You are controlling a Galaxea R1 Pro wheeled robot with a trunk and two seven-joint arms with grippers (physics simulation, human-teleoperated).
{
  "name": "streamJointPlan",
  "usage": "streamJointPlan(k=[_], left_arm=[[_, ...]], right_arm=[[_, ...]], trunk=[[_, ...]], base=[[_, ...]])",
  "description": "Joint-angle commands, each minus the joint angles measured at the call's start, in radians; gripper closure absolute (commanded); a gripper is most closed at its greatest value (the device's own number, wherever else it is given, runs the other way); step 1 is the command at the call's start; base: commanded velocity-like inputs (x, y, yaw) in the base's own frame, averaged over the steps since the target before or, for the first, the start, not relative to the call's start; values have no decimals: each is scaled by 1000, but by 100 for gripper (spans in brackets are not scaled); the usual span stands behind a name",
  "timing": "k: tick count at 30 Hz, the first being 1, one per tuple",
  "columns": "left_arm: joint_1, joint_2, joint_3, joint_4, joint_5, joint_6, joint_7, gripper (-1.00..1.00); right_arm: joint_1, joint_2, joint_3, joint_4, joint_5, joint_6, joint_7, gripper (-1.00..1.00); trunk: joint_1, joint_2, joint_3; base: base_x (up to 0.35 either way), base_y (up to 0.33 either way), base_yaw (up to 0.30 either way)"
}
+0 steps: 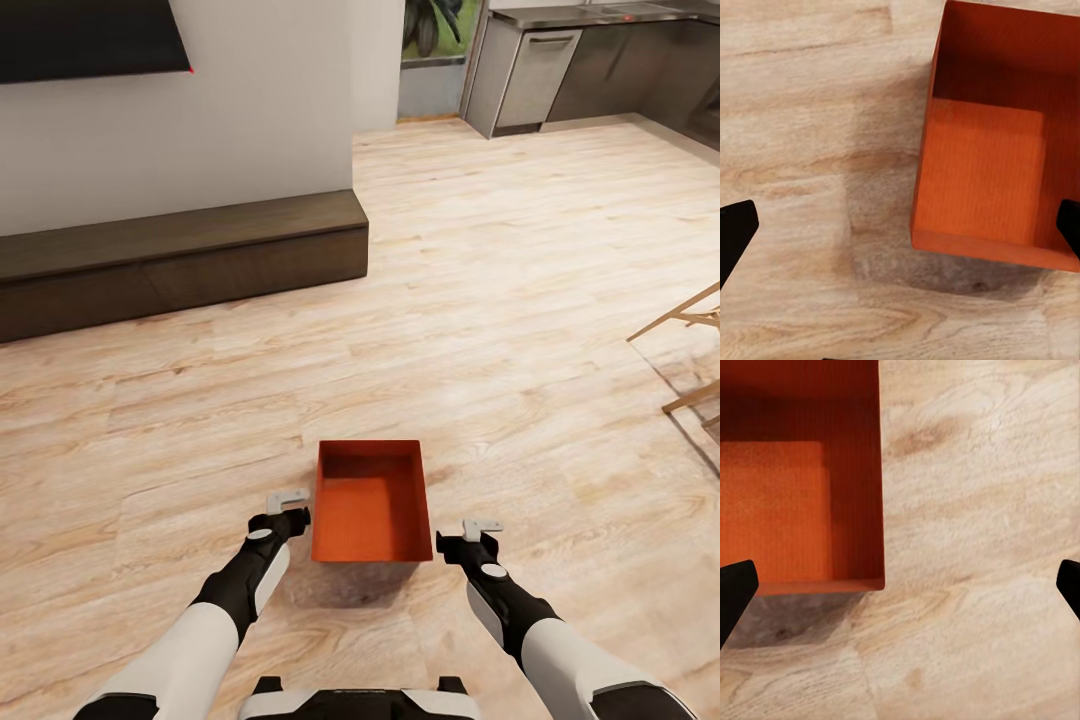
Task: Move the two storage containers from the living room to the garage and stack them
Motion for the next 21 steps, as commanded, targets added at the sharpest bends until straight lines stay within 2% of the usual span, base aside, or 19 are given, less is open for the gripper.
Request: streamJointPlan(k=[1,21], left_arm=[[0,-1,2,-2,5,5,2,-100],[0,1,8,-4,12,4,2,-100]], right_arm=[[-1,0,9,1,-11,-4,-5,-100],[-1,0,9,1,-1,5,-3,-100]], trunk=[[4,-8,-4],[81,-148,-67]], base=[[0,0,0],[0,0,0]])
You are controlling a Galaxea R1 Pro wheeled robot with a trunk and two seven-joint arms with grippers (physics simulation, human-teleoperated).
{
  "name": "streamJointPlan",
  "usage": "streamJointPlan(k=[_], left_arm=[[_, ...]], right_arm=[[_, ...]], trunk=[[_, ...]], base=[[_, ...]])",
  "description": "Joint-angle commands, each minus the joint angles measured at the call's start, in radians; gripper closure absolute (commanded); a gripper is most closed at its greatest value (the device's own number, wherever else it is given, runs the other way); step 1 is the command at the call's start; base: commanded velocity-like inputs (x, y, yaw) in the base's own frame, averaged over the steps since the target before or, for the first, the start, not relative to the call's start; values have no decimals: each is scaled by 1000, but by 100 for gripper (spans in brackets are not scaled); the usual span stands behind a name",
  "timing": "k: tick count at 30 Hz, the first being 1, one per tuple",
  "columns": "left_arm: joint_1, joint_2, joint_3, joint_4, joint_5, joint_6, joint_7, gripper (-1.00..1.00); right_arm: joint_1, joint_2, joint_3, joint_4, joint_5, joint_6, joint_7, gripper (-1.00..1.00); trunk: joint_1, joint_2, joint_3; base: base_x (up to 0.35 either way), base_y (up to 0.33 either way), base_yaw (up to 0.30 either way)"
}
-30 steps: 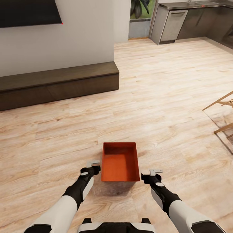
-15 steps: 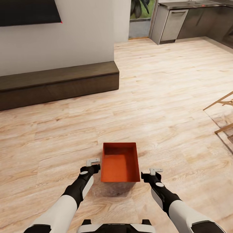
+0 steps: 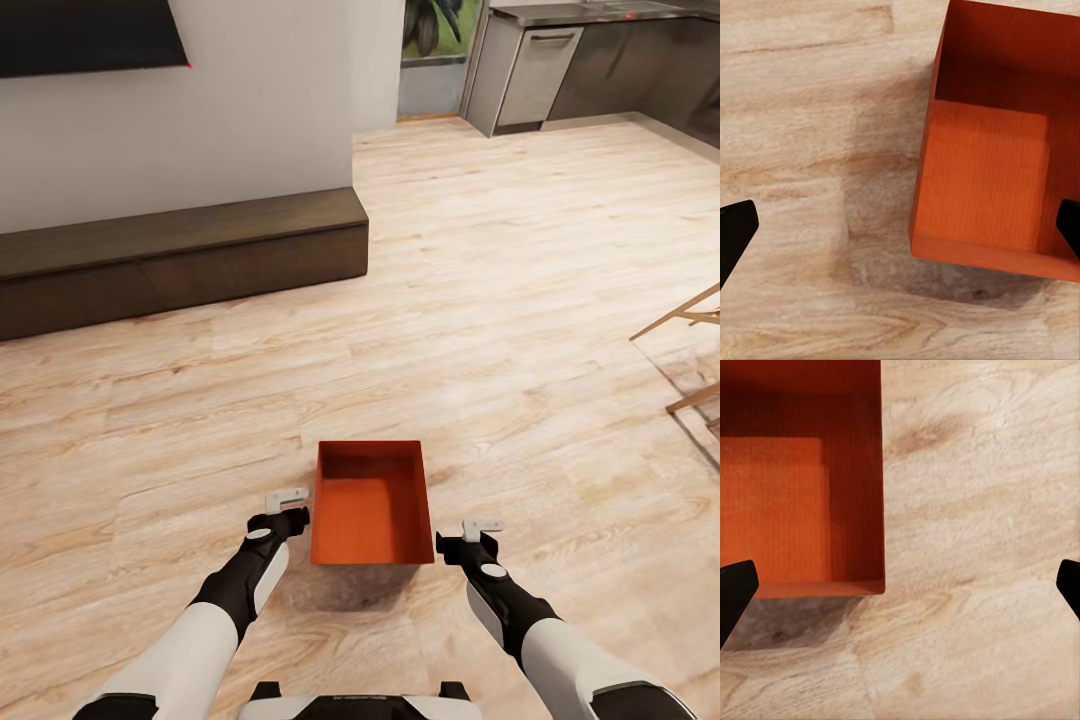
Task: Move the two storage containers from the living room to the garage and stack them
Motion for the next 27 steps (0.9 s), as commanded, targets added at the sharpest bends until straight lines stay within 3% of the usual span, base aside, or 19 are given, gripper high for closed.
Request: streamJointPlan(k=[1,27], left_arm=[[0,-1,3,-2,5,5,2,-100],[0,0,4,-2,7,3,0,-100]], right_arm=[[-1,0,8,1,-10,-4,-5,-100],[-1,-1,8,1,-9,-4,-5,-100]], trunk=[[4,-8,-4],[104,-190,-85]], base=[[0,0,0],[0,0,0]])
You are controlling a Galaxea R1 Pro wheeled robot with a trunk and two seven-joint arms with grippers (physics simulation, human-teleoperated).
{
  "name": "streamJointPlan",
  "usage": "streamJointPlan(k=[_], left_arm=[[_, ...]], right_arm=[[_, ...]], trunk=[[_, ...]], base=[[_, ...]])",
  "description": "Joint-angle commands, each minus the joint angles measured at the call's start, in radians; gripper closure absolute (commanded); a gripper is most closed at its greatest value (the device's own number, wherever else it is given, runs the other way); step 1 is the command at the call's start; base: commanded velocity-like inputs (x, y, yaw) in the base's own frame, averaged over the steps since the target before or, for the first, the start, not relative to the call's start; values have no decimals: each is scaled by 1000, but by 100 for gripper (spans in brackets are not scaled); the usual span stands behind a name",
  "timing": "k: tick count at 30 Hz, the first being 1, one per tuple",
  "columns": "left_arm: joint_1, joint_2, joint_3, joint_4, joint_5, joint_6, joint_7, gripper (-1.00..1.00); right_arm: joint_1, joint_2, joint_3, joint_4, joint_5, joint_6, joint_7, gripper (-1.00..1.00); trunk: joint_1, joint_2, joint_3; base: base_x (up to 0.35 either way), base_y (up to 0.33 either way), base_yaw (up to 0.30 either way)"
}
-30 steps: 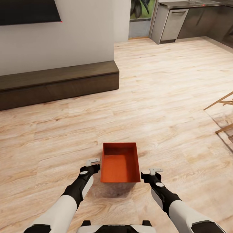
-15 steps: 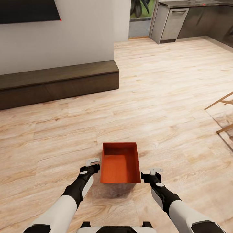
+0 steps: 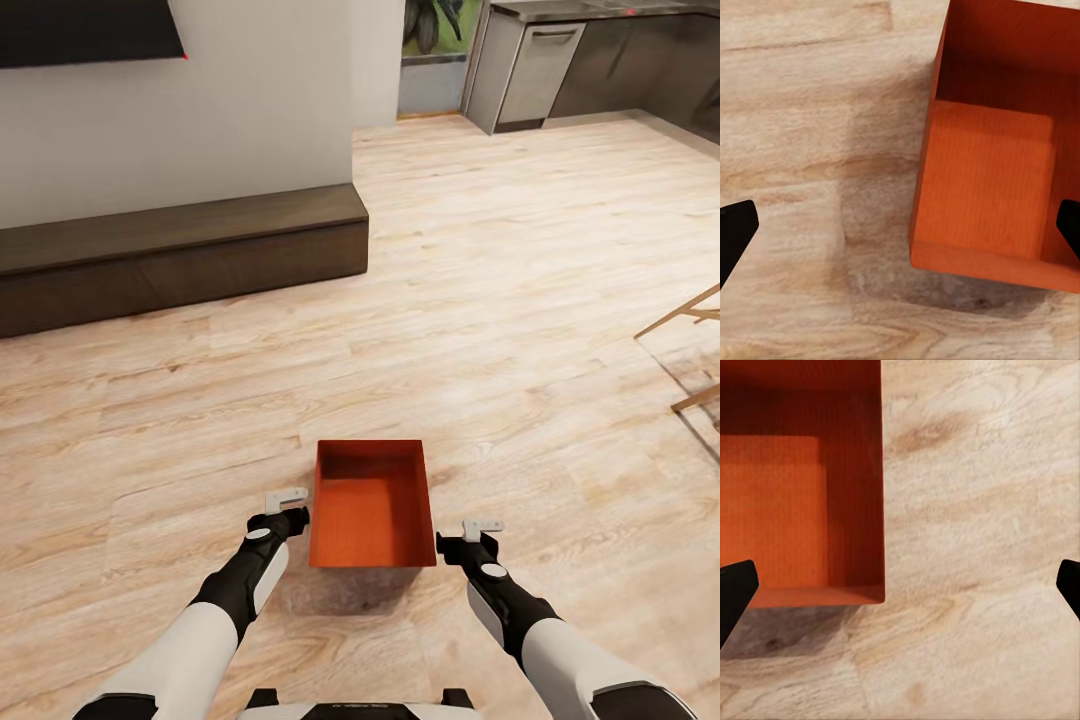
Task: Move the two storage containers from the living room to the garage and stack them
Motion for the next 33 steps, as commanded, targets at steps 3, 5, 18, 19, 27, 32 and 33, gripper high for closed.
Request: streamJointPlan(k=[3,5,18,19,27,32,33], left_arm=[[0,-1,3,-2,6,5,2,-100],[0,-1,3,-2,6,5,2,-100],[0,-1,2,-2,6,5,2,-100],[0,-1,2,-2,6,5,2,-100],[0,-2,-6,3,-5,8,5,-100],[0,-2,-7,7,-7,8,6,-100],[0,-2,-7,8,-7,8,6,-100]], right_arm=[[-1,-1,8,1,-10,-4,-5,-100],[-1,-1,8,1,-10,-4,-5,-100],[-1,-1,8,1,-10,-5,-7,-100],[-1,-1,8,1,-10,-5,-7,-100],[-1,-1,16,2,6,-8,9,-100],[-1,0,44,4,52,-12,8,-100],[-1,0,44,4,53,-13,8,-100]], trunk=[[12,-22,-10],[19,-36,-16],[69,-127,-57],[73,-134,-60],[104,-190,-85],[123,-225,-101],[127,-232,-104]], base=[[0,0,0],[0,0,0],[0,0,0],[0,0,0],[0,0,0],[0,0,0],[0,0,0]])
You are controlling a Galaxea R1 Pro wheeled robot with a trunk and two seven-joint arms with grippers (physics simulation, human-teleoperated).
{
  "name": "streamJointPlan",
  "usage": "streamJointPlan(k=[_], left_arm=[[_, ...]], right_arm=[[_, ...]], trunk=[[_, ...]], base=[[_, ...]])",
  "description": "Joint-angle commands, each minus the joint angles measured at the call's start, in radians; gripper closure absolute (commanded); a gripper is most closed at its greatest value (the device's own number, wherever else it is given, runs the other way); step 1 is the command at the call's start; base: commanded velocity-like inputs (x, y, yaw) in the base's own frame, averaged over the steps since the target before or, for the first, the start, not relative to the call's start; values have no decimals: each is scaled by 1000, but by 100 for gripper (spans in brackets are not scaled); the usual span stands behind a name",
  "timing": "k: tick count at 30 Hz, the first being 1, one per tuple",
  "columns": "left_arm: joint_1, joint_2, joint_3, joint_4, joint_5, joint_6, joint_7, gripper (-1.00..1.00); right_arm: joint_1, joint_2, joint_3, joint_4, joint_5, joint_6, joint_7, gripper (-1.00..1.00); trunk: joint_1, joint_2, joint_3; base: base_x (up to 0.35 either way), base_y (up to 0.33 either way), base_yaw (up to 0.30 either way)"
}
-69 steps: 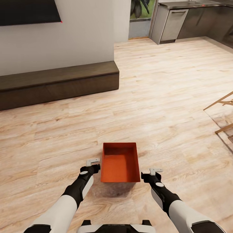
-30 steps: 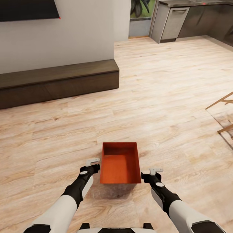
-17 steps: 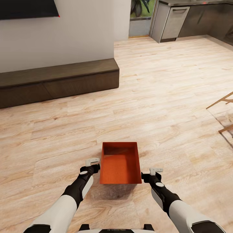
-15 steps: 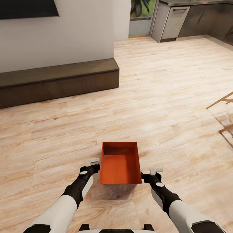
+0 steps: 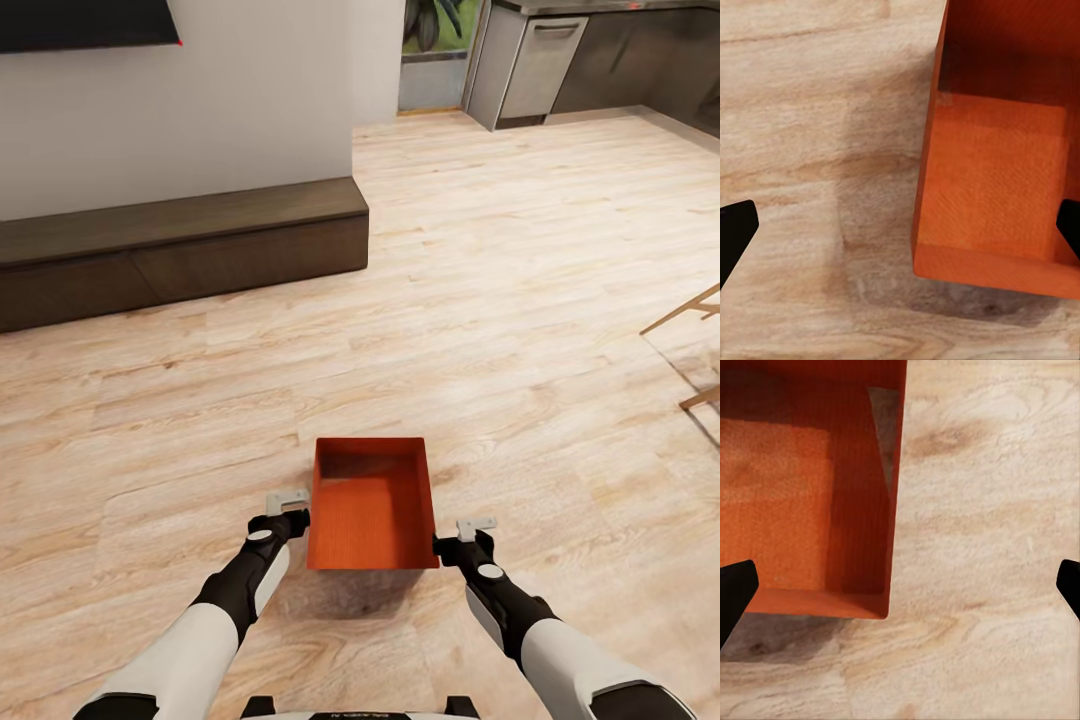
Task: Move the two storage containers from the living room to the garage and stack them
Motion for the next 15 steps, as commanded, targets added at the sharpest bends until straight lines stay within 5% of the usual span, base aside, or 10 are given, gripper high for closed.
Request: streamJointPlan(k=[1,15], left_arm=[[0,0,2,-2,3,5,2,-100],[0,-1,1,-9,0,5,3,-100]], right_arm=[[-1,-1,9,1,-2,-3,-6,-100],[-1,-14,8,6,-11,-6,-5,-100]], trunk=[[4,-8,-4],[58,-106,-48]], base=[[0,0,0],[0,0,0]])
